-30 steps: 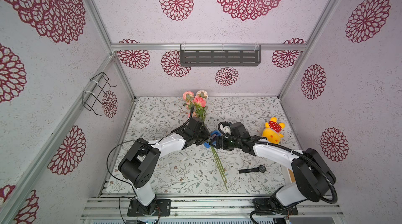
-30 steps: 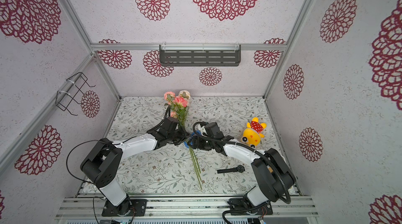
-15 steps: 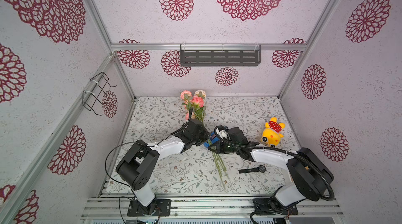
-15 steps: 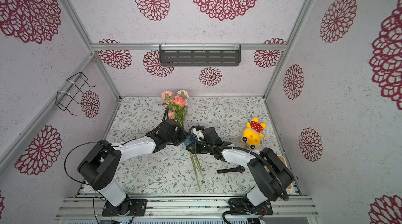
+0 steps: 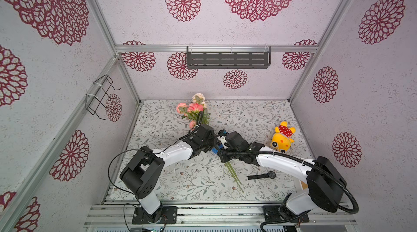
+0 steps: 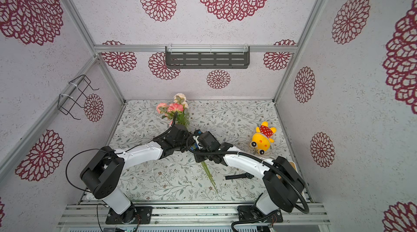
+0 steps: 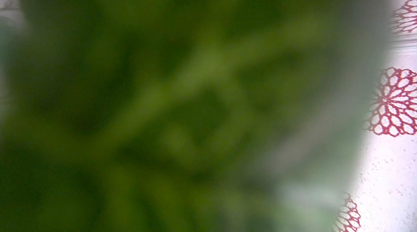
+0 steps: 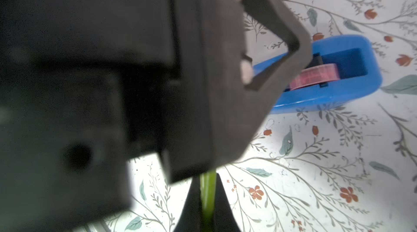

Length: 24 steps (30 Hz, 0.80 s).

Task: Wrap bouquets with tape
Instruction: Wrap the tape around the bouquet.

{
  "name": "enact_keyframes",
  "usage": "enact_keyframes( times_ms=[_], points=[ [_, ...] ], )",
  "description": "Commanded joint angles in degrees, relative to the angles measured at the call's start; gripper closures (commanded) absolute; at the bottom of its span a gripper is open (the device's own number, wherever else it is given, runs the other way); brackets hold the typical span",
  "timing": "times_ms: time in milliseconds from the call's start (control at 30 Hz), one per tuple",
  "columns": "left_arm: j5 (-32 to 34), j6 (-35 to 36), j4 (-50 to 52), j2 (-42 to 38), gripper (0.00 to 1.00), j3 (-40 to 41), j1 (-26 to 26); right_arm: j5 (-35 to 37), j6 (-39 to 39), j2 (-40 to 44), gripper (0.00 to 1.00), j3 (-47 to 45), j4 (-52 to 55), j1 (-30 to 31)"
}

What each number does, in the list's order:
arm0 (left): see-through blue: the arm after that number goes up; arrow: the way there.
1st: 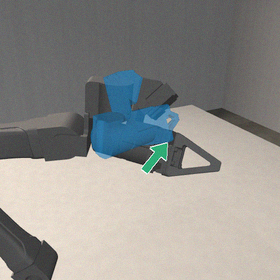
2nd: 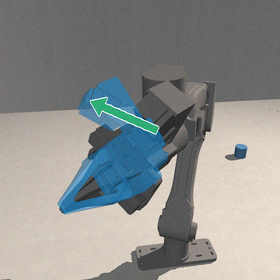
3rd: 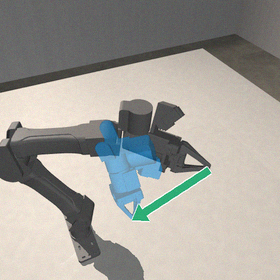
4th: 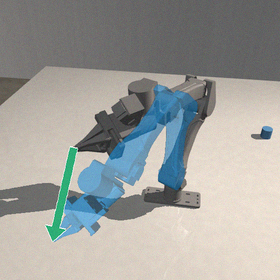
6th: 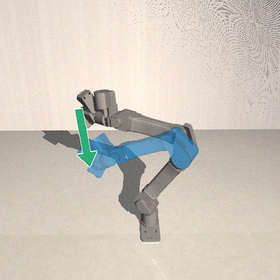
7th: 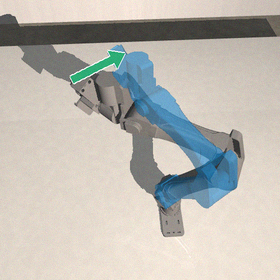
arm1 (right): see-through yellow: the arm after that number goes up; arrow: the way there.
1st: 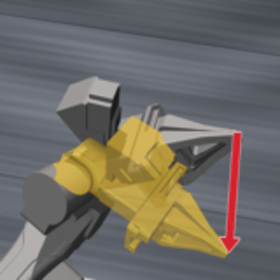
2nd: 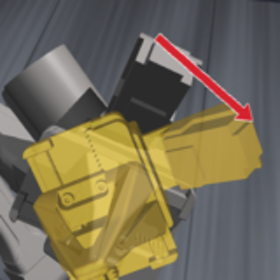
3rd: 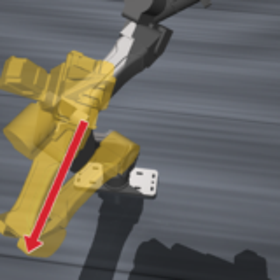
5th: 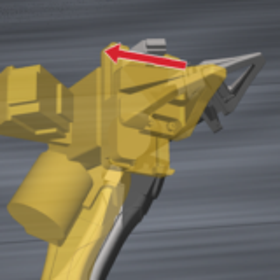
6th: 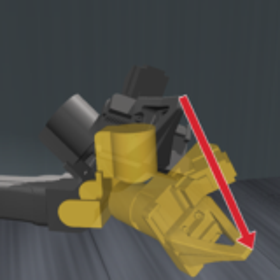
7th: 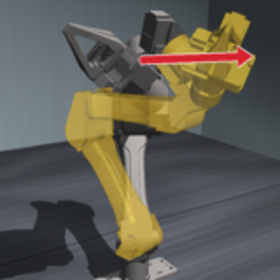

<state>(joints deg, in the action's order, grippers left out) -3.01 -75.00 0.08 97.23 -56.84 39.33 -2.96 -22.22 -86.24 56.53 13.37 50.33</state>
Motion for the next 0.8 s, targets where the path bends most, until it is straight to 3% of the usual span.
enact_keyframes(
  times_ms=[0,200,333,400,500,767],
  points=[
    [0.6,-0.7,2.7,1.4,0.61,-2.6,1.7,7.7,4.8,-1.0,1.00,3.6,1.9,1.7],
    [0.5,-2.8,1.0,2.0,1.00,-1.5,2.1,4.0,2.2,0.6,0.97,0.5,-0.7,0.7],
    [1.0,-4.7,-3.3,1.3,1.00,1.7,1.8,-7.3,-2.2,5.4,0.58,-5.5,-5.8,-4.3],
    [1.0,-5.6,-6.1,1.1,1.00,3.1,1.8,-16.6,-6.3,7.9,0.47,-10.0,-11.5,-8.2],
    [1.0,-5.6,-9.4,1.1,1.00,4.1,1.8,-24.7,-10.3,10.4,0.39,-15.5,-18.3,-11.9],
    [2.1,-5.7,-15.7,0.6,1.00,5.5,1.8,-34.8,-19.9,5.9,0.39,-21.2,-32.8,-15.1]
  ],
)
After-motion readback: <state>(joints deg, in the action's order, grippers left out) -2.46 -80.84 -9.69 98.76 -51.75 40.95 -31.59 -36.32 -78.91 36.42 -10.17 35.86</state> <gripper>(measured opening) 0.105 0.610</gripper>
